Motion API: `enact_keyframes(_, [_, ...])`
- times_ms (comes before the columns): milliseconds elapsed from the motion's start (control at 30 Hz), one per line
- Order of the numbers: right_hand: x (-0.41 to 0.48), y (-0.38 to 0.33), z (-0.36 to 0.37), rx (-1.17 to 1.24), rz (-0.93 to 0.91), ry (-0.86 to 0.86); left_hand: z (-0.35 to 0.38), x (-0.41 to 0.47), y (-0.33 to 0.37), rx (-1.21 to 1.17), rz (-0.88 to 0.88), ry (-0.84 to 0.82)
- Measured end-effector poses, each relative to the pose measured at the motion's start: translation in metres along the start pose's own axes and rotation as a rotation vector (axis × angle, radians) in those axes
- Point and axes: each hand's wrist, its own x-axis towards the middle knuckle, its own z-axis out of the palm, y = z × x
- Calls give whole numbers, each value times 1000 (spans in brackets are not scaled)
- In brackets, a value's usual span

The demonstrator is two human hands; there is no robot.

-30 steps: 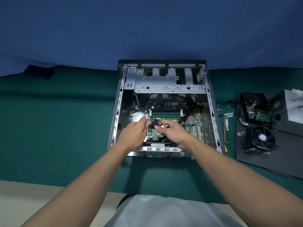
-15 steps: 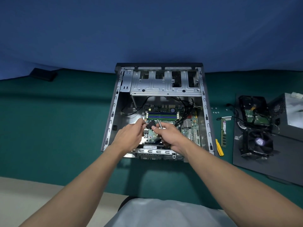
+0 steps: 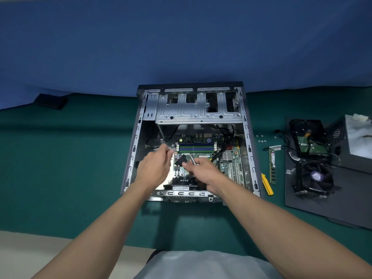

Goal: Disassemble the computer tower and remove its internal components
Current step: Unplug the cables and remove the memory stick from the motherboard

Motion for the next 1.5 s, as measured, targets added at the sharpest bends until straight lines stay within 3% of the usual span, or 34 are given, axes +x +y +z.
enact_keyframes(167, [-5, -7, -11, 38, 48, 125, 2, 9, 35, -97, 136, 33])
enact_keyframes(233, [-13, -10, -23, 268, 54, 162, 6, 12, 53, -83, 221, 70])
enact_keyframes(333, [-31, -16, -51, 736, -12, 61, 13, 15, 83, -54, 353, 118])
enact_keyframes(500, [-58, -6, -102, 924, -86, 125, 28, 17, 140, -45, 532, 205])
enact_keyframes(633, [-67, 9, -138, 1070, -94, 254, 47, 20, 179, -79, 596, 140])
enact_keyframes(767, [-62, 31, -166, 1110, -71, 442, 70, 22, 198, -46, 648, -28])
enact_keyframes(833, [-54, 47, -174, 963, -34, 530, 81, 22, 194, 50, 649, -91])
enact_keyframes(933, [-37, 75, -171, 424, 53, 639, 90, 20, 183, 233, 666, -117])
enact_keyframes(1067, [-15, 108, -157, -165, 144, 569, 91, 21, 178, 259, 682, -119])
enact_keyframes(1200, [-8, 122, -152, -265, 193, 455, 88, 24, 177, 229, 686, -136])
enact_keyframes(1300, [-17, 129, -151, -292, 147, 471, 89, 24, 176, 211, 680, -144])
enact_keyframes(1400, [-31, 145, -142, -514, 62, 444, 90, 22, 176, 176, 667, -139])
enact_keyframes(1500, [-37, 152, -136, -703, 75, 536, 90, 21, 175, 158, 664, -147])
